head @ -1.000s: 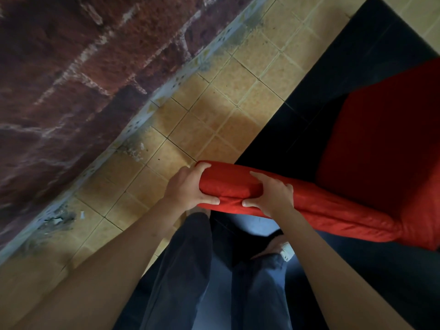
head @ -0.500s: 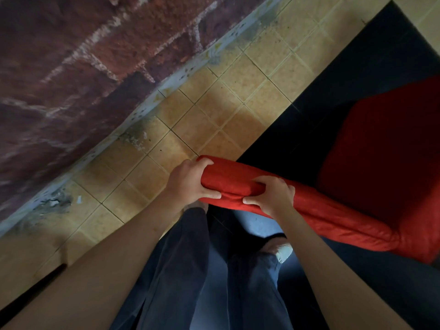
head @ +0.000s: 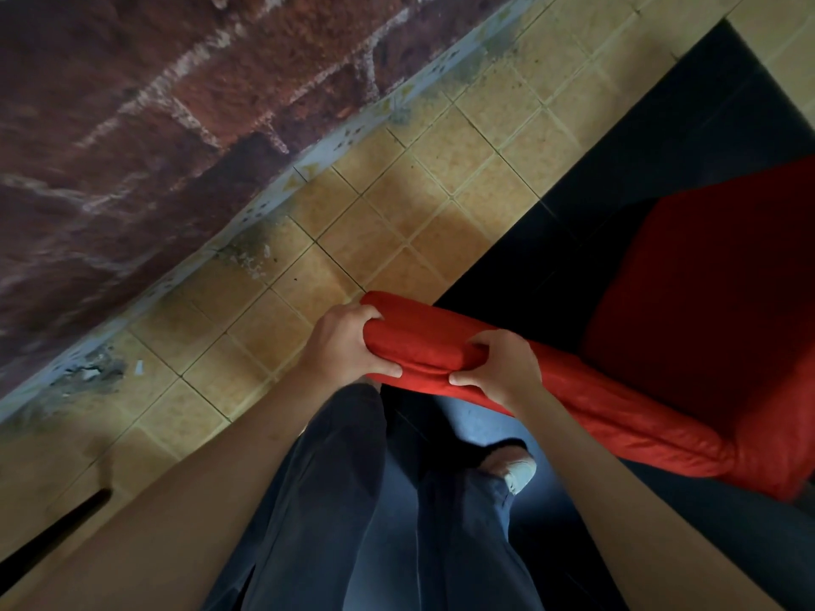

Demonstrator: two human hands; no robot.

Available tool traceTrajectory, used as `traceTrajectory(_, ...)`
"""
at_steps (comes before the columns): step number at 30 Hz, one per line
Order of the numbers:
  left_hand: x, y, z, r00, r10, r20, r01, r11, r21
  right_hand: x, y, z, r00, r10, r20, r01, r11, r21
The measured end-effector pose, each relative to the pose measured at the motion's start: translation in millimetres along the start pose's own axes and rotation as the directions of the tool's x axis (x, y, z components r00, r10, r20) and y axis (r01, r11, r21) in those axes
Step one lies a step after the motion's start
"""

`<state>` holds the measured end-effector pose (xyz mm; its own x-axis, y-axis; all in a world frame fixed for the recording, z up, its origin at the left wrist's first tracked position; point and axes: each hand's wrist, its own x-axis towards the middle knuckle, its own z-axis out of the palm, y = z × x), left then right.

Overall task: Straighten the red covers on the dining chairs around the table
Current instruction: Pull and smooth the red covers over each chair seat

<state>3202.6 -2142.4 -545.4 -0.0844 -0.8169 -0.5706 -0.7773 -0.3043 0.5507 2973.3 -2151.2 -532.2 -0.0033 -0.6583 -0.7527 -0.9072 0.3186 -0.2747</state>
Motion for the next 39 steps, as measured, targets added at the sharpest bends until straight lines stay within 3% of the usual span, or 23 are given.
traceTrajectory(5, -12.6, 5.6, -1.6, 0.998, 0.018, -0.064, -0.022, 0.998, -0.052, -3.1, 1.3, -7.7, 0.999, 0.031, 0.032, -0.032, 0.999, 0.033)
traceTrajectory(9, -29.1, 11.6, -6.0, 0.985, -0.074, -0.159, 0.044, 0.982, -0.185, -8.0, 2.0, -23.0, 0.999, 0.025, 0.030, -0.027, 0.998, 0.050)
traceTrajectory(12, -37.6, 18.4, -17.9, 0.991, -0.055, -0.124, 0.021, 0.964, -0.264, -14.3, 2.0, -41.8, 1.000, 0.001, 0.023, -0.003, 0.998, 0.066)
traceTrajectory(19, -39.0, 55.1, -55.0, 0.979, 0.120, -0.165, -0.151, 0.971, -0.188, -44.3, 8.0, -90.9, 0.998, -0.055, 0.017, 0.052, 0.993, 0.105)
traceTrajectory(26, -60.4, 94.3, -73.9, 0.956, 0.225, -0.188, -0.243, 0.967, -0.078, -83.8, 20.0, -126.9, 0.996, -0.086, 0.010, 0.084, 0.984, 0.154)
traceTrajectory(30, -75.8, 120.8, -81.3, 0.949, 0.244, -0.198, -0.267, 0.958, -0.100, -104.6, 30.4, -146.5, 0.996, -0.093, 0.014, 0.089, 0.982, 0.169)
traceTrajectory(39, -90.6, 177.2, -104.9, 0.923, 0.367, -0.114, -0.366, 0.930, 0.034, -137.1, 47.4, -184.2, 0.994, -0.107, -0.020, 0.108, 0.976, 0.189)
